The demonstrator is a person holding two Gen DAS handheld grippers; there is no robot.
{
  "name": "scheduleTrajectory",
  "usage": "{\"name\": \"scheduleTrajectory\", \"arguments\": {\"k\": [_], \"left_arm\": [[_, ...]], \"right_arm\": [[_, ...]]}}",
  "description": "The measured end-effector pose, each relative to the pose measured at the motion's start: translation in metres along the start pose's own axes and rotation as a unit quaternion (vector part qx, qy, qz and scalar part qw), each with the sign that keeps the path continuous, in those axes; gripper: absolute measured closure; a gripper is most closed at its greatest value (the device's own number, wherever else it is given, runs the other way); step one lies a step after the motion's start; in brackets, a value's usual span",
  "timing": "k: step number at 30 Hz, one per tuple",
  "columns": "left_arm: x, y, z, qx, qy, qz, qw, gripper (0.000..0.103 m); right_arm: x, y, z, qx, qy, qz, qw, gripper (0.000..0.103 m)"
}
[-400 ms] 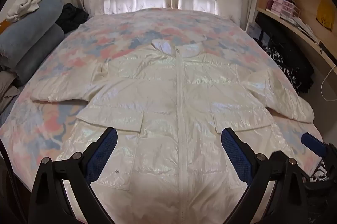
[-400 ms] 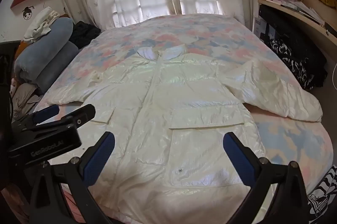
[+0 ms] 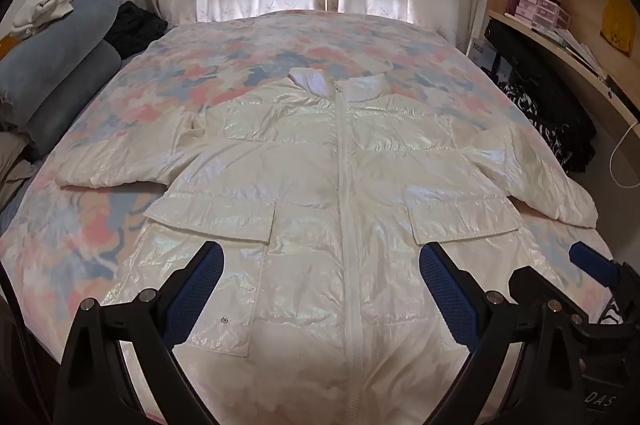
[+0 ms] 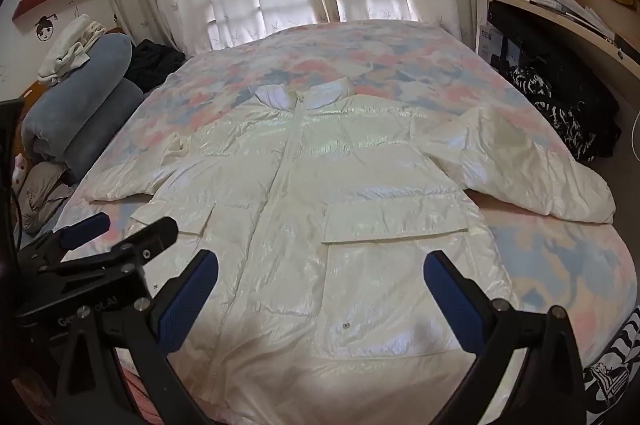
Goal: Fold large clothes
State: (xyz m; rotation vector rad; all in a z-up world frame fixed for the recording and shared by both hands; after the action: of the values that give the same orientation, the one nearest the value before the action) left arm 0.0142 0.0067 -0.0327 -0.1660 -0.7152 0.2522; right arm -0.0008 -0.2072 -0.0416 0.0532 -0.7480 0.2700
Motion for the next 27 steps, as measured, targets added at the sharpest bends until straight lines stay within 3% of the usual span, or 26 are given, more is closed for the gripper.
{"name": "scheduleTrajectory", "arguments": {"k": [27], "left_arm": [[-0.008, 0.014, 0.019, 0.018, -0.002, 0.001, 0.9998, 0.006]], "right_arm": [[-0.004, 0.019, 0.014, -0.007, -0.013, 0.003, 1.0, 0.0]]}}
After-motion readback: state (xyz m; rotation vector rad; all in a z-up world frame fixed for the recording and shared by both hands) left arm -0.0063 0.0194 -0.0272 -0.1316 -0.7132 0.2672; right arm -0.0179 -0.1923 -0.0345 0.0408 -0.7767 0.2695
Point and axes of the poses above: each gripper's, at about its wrist camera, not at the fingertips, and z roughly against the way its jaws point, y to its left, x to its top, the point moved 2 cm from there along -z, roughly the way its jaws point, and after that the axes turned 15 degrees about z, right-handed, at the moved point
